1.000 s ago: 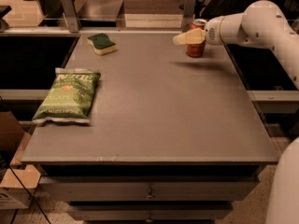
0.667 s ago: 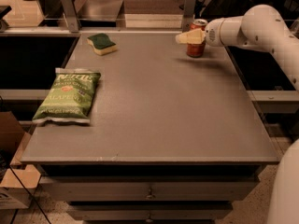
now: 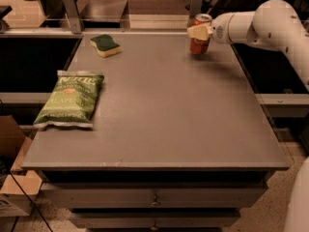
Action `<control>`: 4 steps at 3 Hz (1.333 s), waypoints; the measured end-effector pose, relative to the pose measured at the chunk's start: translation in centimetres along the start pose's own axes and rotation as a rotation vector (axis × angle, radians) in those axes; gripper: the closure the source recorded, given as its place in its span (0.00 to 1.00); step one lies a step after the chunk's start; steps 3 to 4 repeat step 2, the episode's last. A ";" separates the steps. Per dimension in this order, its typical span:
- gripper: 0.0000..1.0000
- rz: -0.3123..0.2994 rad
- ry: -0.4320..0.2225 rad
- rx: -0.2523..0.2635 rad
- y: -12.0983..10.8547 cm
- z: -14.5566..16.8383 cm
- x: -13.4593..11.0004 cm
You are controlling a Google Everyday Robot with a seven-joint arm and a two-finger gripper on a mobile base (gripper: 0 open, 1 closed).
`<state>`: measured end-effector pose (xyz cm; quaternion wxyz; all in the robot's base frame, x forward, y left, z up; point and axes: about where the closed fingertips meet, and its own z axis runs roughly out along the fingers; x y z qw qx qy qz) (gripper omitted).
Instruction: Pick coke can
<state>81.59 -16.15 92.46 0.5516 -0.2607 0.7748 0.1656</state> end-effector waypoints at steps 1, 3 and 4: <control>0.88 -0.090 -0.102 -0.065 2.3 -1.8 -4.9; 1.00 -0.228 -0.227 -0.155 5.9 -4.5 -11.6; 1.00 -0.228 -0.227 -0.155 5.9 -4.5 -11.6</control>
Offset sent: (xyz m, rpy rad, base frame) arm -0.0854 0.0758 0.2336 -0.0495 -0.5258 0.4324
